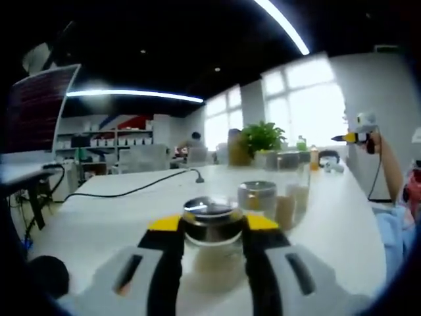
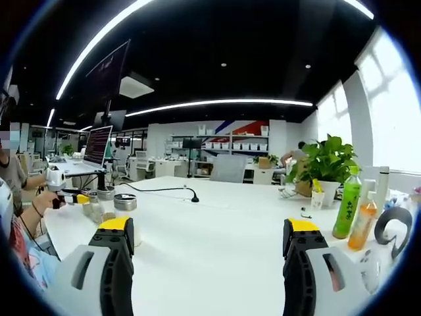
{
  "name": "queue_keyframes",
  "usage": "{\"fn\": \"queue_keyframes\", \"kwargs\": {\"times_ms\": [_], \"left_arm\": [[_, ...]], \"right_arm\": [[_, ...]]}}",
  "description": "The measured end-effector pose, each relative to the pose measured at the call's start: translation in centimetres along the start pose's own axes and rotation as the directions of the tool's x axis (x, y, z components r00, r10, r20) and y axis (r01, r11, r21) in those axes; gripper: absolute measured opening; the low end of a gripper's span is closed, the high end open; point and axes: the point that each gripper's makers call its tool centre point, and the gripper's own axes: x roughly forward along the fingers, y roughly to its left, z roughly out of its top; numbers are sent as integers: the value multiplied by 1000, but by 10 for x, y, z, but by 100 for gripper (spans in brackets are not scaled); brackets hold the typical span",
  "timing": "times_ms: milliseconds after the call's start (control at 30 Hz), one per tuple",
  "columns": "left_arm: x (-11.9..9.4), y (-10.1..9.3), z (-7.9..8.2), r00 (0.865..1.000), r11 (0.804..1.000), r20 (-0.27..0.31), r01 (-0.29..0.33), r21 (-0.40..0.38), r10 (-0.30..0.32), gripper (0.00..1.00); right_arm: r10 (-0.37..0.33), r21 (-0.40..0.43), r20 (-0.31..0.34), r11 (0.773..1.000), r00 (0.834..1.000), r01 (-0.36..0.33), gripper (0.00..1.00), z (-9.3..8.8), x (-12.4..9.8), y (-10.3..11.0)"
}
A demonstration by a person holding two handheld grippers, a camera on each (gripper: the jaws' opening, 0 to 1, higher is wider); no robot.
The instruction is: Rotate the seasoning bottle until the label or dispensing opening points toward the visible target arrow and the bottle remains upright within the marked orientation range
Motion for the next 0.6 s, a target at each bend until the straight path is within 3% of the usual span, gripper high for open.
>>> {"fn": "queue_keyframes", "kwargs": {"times_ms": [267,333,433,600], "left_arm": [[-1,-1,0,1000,1000,3,2,-4,-2,37],[-4,-2,-1,1000,1000,-4,4,-13,-4,41],[-7,-1,7,1000,999,31,-1,-34,2,51],[-13,2,15,999,999,32,-32,-34,33,52]], "right_arm": [[1,1,3,1000,1000,-1,97,0,-4,1],[-5,3,2,1000,1000,5,97,0,-4,-1],[-7,7,-3,1000,1000,7,97,-2,-3,-1],[4,8,-8,1000,1000,-4,97,-3,1,4]]}}
